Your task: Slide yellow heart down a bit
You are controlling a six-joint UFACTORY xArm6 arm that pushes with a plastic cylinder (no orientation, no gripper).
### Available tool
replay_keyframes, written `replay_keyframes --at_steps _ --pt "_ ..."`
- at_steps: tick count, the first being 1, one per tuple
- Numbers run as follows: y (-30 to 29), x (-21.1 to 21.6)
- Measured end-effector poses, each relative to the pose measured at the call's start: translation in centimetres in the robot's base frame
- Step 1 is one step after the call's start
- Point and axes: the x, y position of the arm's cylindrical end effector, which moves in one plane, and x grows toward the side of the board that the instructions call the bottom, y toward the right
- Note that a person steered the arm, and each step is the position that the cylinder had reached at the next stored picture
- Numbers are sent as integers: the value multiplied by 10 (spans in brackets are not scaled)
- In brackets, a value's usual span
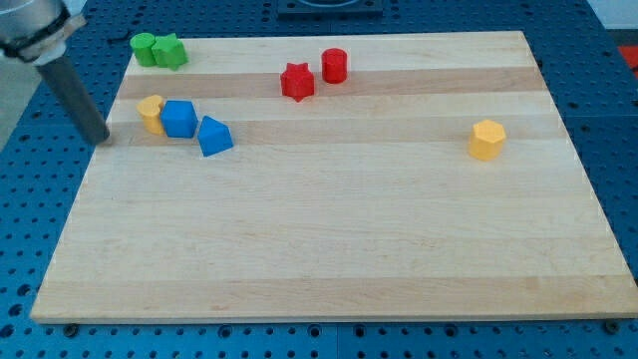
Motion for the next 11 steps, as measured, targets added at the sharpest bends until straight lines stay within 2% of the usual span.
replay_keyframes --at_steps 1,2,3,5,6,7,8,9,11 --pt "5 -48" --pt "42 -68" --pt "84 -62" --pt "142 -21" --pt "141 -17" --pt "123 -45" --pt "90 -54" --pt "62 -46" --pt "60 17"
